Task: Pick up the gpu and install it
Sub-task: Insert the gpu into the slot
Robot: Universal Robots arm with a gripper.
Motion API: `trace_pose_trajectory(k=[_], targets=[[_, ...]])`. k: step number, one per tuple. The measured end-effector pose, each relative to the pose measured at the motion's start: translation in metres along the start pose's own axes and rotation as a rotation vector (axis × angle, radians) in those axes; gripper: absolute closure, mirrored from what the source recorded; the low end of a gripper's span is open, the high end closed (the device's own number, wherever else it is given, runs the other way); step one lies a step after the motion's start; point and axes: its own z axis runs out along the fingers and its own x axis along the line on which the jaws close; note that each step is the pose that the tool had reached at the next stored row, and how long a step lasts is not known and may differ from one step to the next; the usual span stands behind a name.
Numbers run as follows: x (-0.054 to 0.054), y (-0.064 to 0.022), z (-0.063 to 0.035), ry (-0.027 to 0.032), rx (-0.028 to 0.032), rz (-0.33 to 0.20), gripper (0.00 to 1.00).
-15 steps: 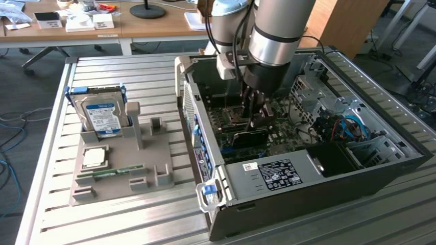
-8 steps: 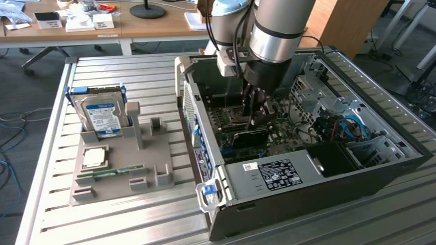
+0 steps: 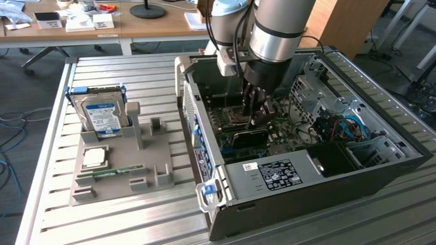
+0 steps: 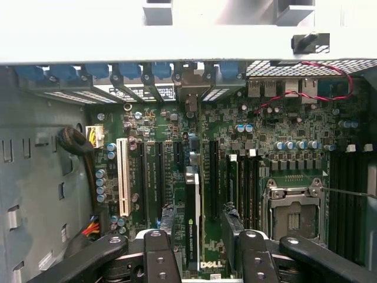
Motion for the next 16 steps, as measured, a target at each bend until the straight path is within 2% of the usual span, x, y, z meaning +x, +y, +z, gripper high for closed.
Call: trace_pose_trajectory(k=[16], targets=[[0.0,0.0,-0.0113,-0.0004,0.0001,0.0,0.55]])
